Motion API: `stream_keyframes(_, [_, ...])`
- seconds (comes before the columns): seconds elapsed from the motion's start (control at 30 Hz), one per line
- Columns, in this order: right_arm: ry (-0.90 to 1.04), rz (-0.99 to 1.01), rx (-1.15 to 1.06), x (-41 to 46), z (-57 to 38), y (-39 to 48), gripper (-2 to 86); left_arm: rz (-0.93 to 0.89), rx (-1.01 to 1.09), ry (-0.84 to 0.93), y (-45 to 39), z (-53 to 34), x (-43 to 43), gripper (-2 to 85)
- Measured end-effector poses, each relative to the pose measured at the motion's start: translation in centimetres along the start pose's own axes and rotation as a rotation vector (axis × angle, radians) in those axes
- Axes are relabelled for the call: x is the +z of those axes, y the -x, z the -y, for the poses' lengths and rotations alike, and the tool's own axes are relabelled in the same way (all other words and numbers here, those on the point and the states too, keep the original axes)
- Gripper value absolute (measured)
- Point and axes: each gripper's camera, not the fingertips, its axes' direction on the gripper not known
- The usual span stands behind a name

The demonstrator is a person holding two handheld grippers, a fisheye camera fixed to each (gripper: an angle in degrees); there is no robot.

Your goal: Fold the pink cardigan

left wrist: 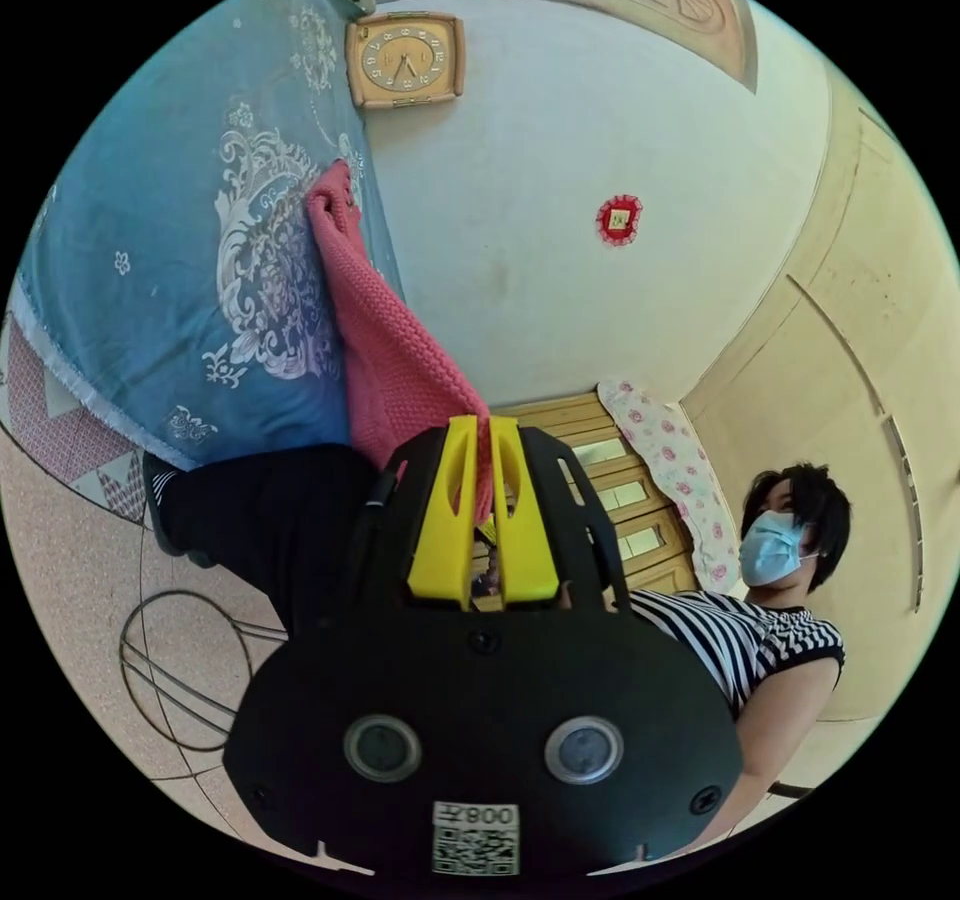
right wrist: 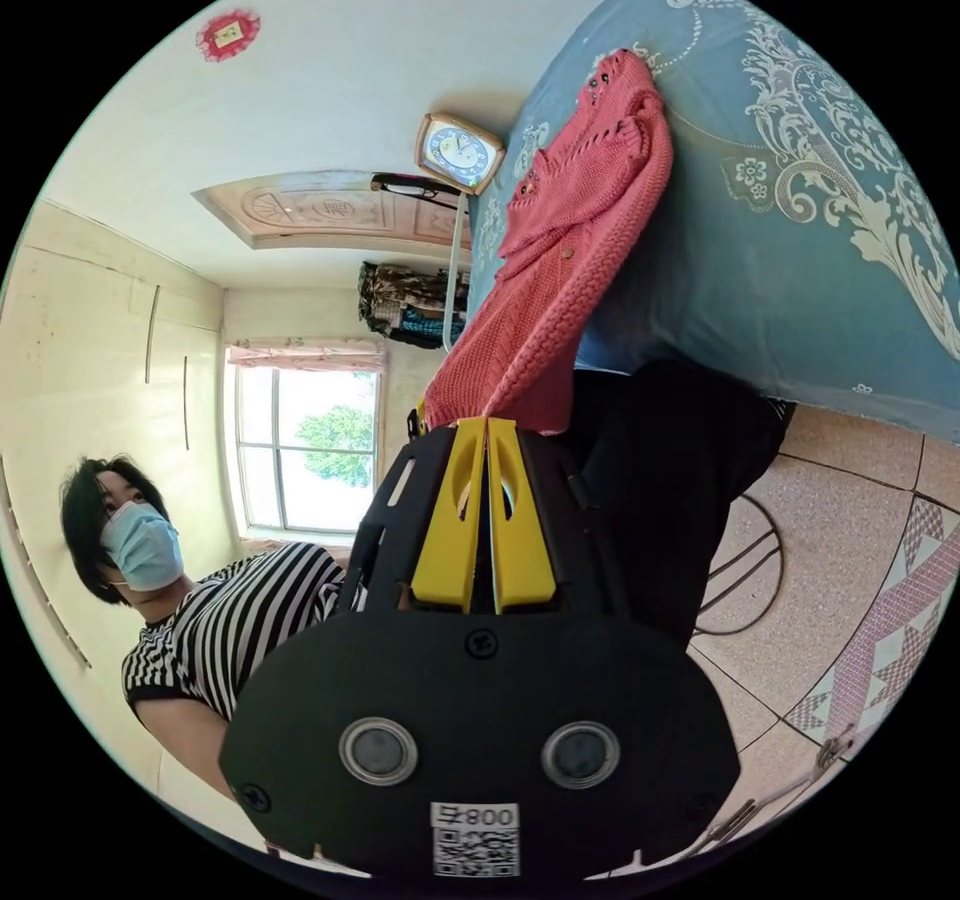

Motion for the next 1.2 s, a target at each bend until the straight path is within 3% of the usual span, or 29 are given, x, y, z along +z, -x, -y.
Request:
stream_keyframes(0.7, [0.005,0.071,-0.072,-5.9,-0.9,-0.3,0.0,-0.032,-0.017,-0.048,1.0,-1.0,-1.5,2.2])
stream_keyframes(1.2, [-0.029,0.163,-0.131,-8.1,12.2,-0.5,0.1,-0.109,0.018,-0.023,6.8,14.8,7.1,2.3])
